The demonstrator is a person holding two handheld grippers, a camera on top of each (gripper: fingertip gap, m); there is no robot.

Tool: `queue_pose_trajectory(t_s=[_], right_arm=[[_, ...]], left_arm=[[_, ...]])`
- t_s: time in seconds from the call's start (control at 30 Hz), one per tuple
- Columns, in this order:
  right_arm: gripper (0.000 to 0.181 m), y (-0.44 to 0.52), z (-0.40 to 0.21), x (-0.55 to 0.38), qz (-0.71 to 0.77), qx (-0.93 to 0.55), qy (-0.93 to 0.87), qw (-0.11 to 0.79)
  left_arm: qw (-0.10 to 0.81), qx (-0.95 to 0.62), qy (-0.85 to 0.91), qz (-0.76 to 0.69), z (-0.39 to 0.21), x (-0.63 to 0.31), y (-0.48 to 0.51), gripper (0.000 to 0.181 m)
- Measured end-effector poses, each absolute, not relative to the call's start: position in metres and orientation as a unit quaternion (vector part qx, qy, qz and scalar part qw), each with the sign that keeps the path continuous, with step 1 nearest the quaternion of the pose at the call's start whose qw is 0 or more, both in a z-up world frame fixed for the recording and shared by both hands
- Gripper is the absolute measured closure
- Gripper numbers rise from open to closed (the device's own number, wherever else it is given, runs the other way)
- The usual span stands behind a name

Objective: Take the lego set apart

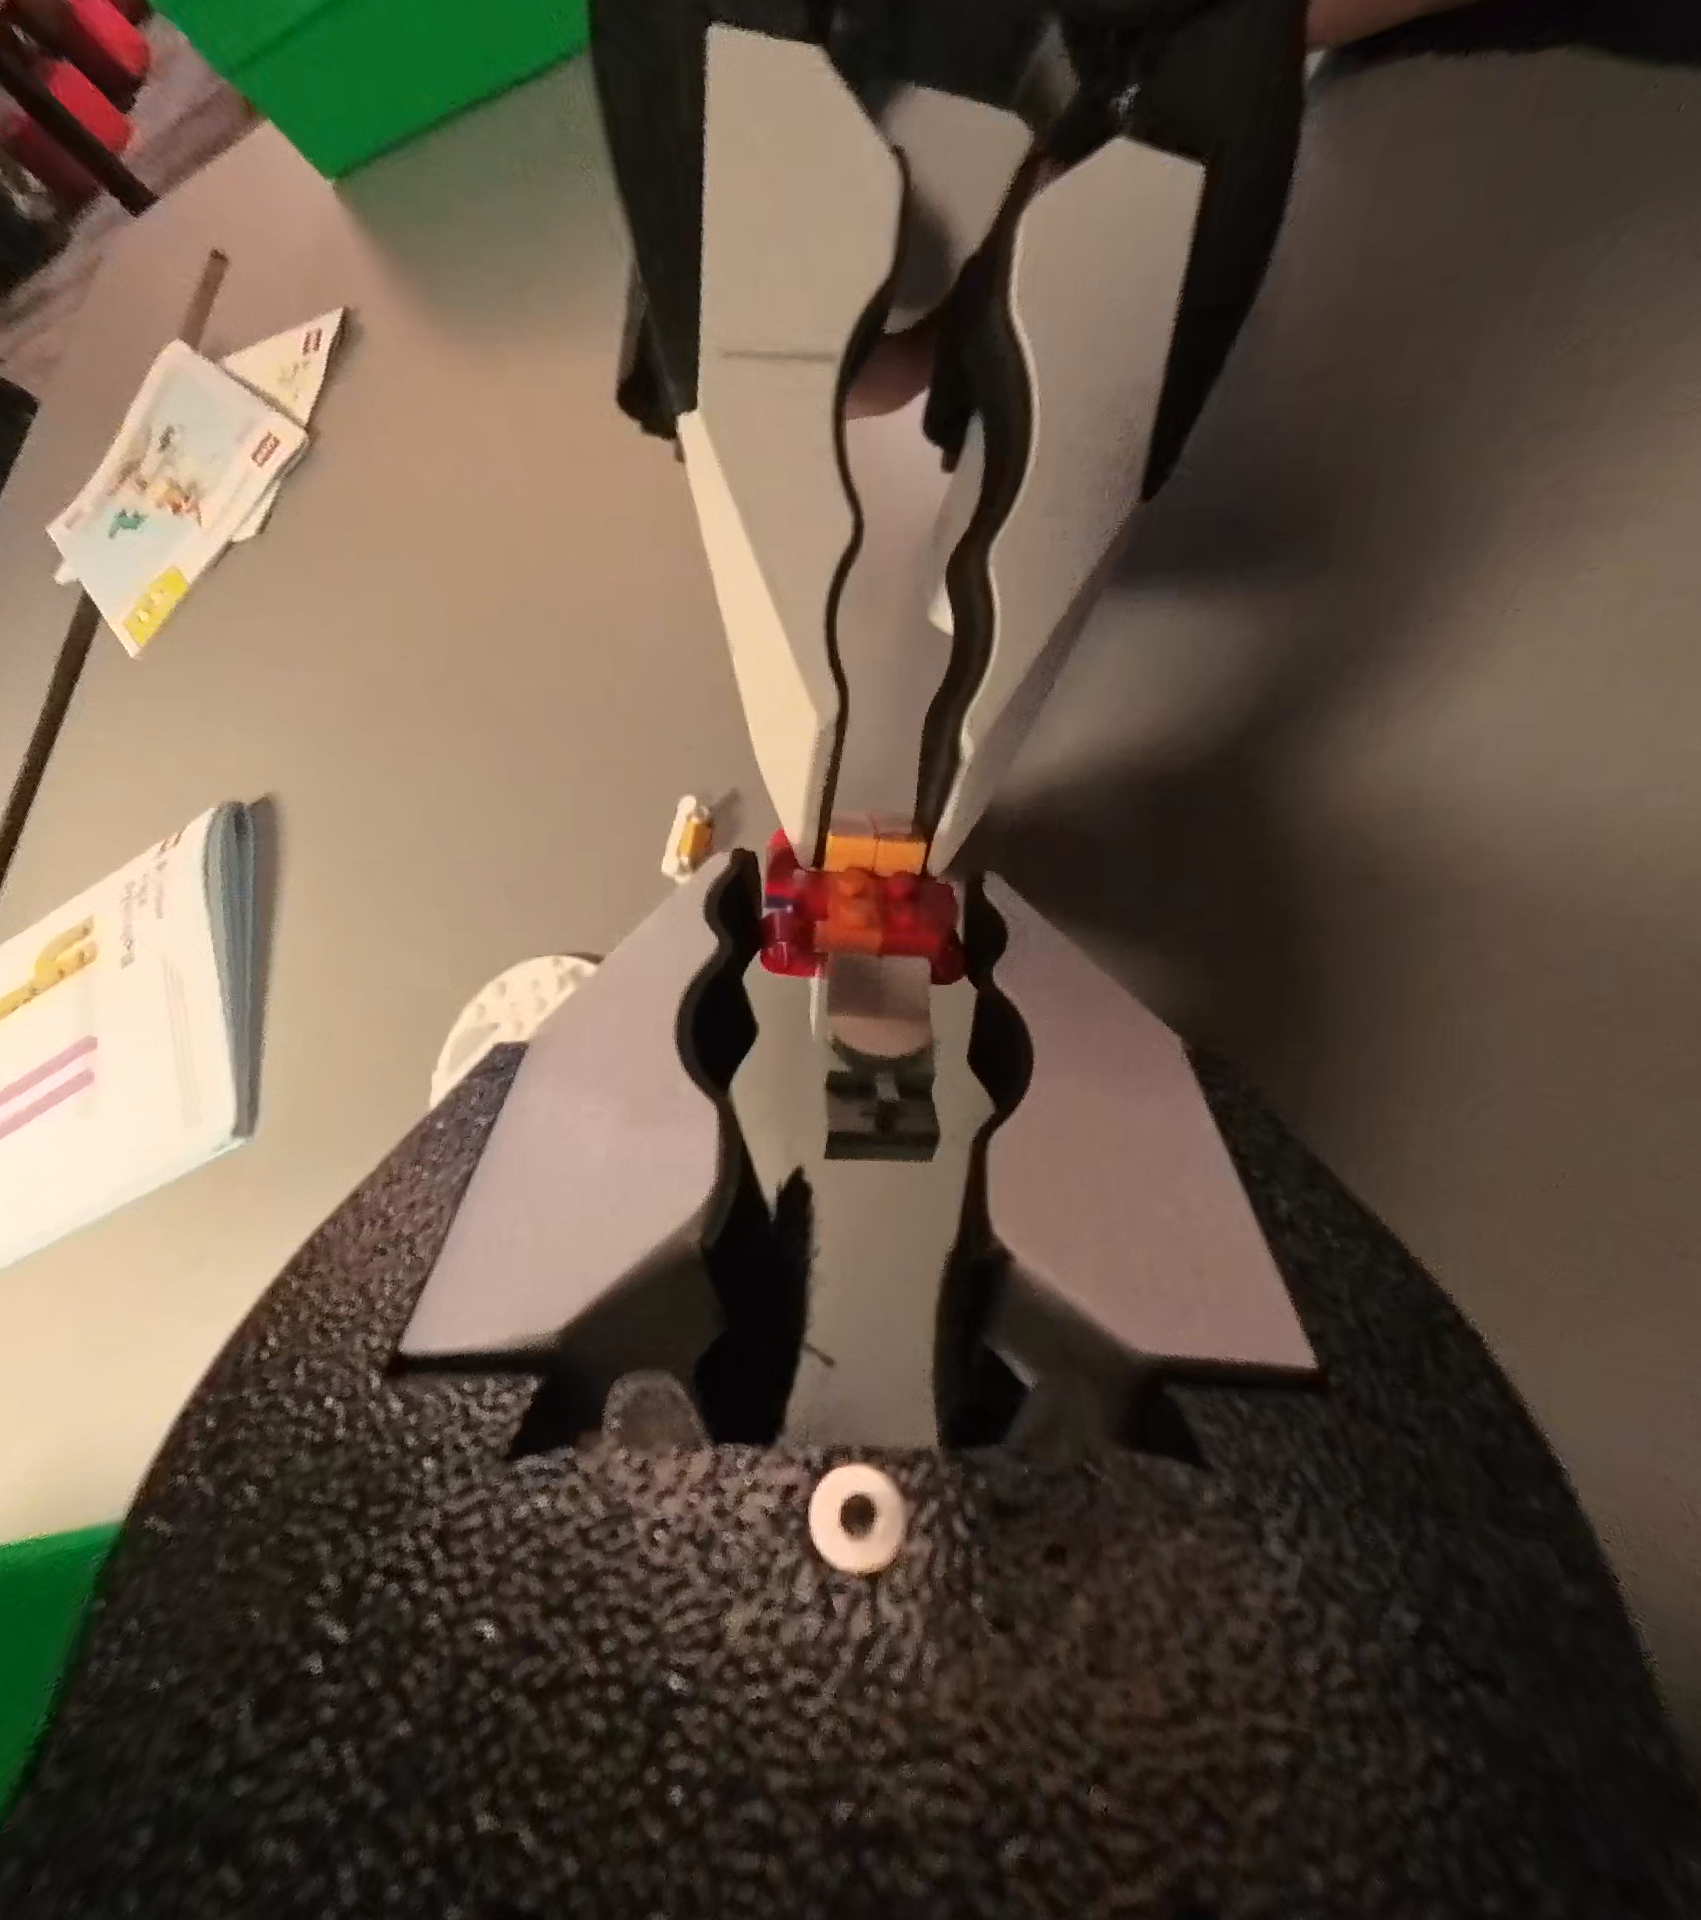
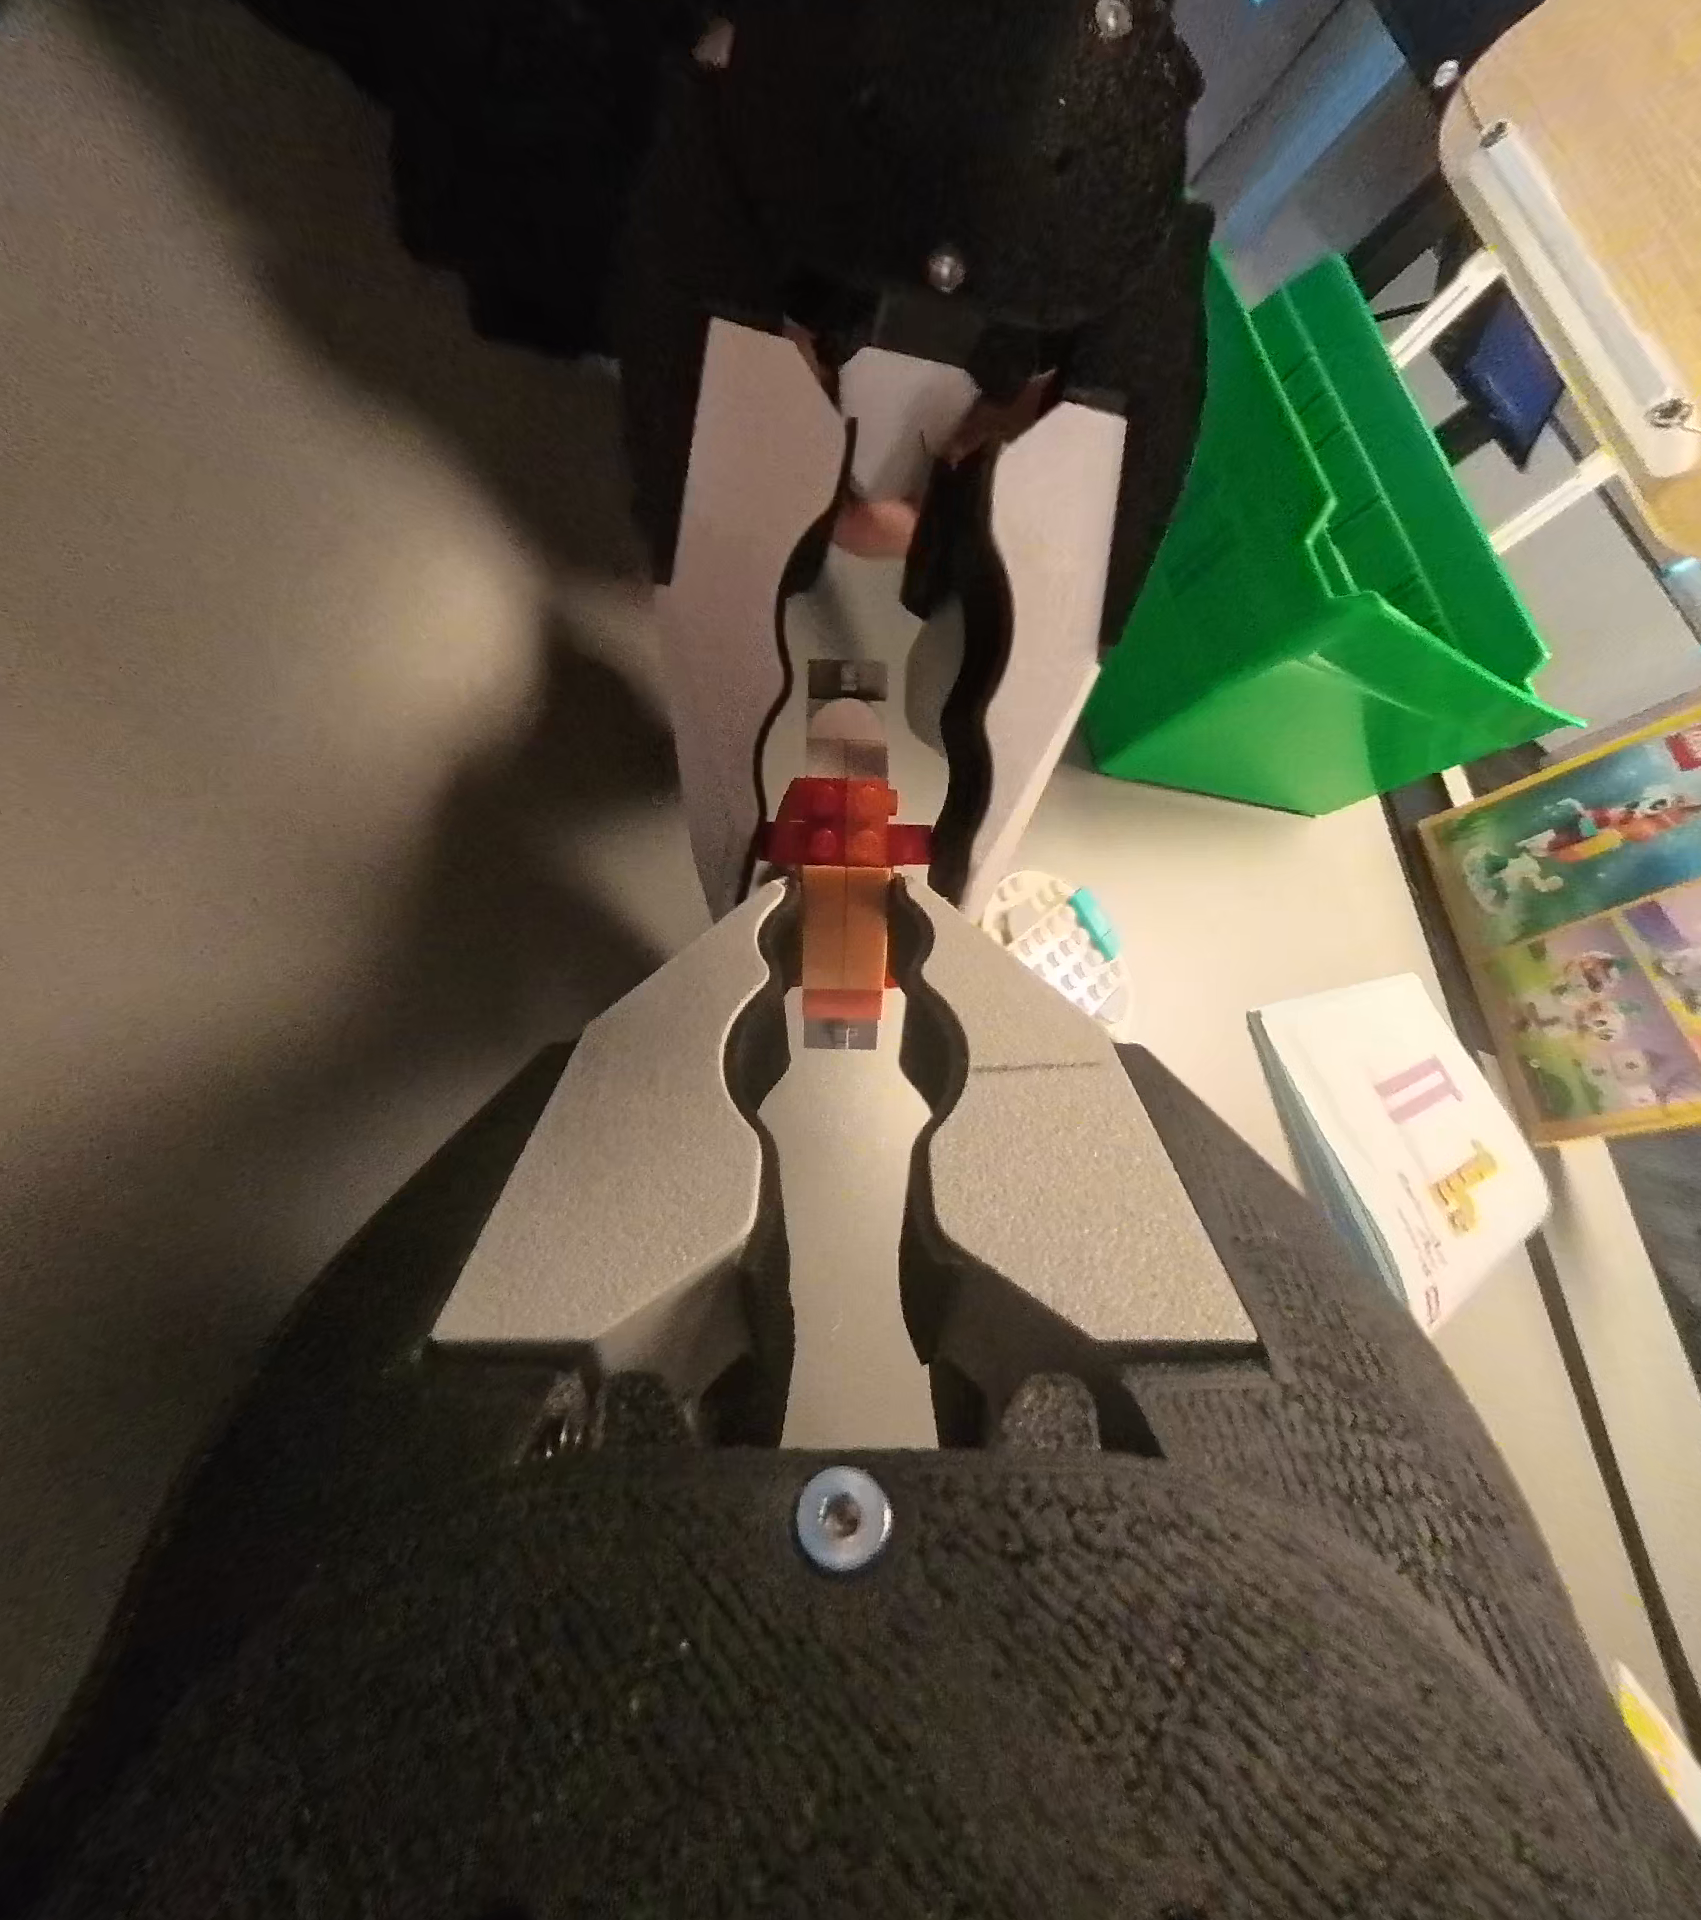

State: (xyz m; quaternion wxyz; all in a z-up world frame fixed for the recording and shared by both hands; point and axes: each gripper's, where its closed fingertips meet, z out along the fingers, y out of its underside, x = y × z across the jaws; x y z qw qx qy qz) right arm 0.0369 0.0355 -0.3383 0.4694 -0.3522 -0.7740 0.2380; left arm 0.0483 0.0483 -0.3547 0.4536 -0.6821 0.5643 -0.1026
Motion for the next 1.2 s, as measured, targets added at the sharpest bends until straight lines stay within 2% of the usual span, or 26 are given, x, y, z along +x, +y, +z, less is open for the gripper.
queue_pose_trajectory(t_s=[0.03, 0.23, 0.3, 0.4, 0.57, 0.73, 0.87, 1.03, 1.2], right_arm=[[0.167, 0.035, -0.338, 0.035, 0.236, -0.352, -0.773, 0.472], [0.169, 0.023, -0.322, 0.031, 0.307, -0.350, -0.745, 0.477], [0.168, 0.011, -0.282, 0.040, 0.421, -0.337, -0.688, 0.486], [0.167, 0.042, -0.256, 0.056, 0.414, -0.355, -0.645, 0.535], [0.167, 0.058, -0.269, 0.054, 0.421, -0.383, -0.631, 0.527], [0.167, 0.073, -0.289, 0.051, 0.414, -0.423, -0.628, 0.505], [0.167, 0.079, -0.302, 0.046, 0.404, -0.439, -0.630, 0.498], [0.167, 0.081, -0.299, 0.043, 0.410, -0.436, -0.619, 0.509], [0.167, 0.085, -0.299, 0.043, 0.395, -0.440, -0.615, 0.521]], left_arm=[[0.448, -0.687, 0.563, -0.099, -0.356, 0.046, 0.048, 0.144], [0.458, -0.680, 0.567, -0.083, -0.346, 0.040, 0.042, 0.145], [0.420, -0.703, 0.570, 0.063, -0.366, -0.011, 0.064, 0.144], [0.467, -0.733, 0.487, -0.092, -0.343, -0.017, 0.050, 0.145], [0.453, -0.757, 0.442, -0.160, -0.346, -0.019, 0.049, 0.145], [0.420, -0.799, 0.390, -0.182, -0.366, -0.029, 0.058, 0.144], [0.411, -0.816, 0.366, -0.177, -0.375, -0.034, 0.065, 0.124], [0.465, -0.807, 0.327, -0.161, -0.352, -0.045, 0.076, 0.117], [0.515, -0.779, 0.319, -0.164, -0.322, -0.045, 0.075, 0.120]])
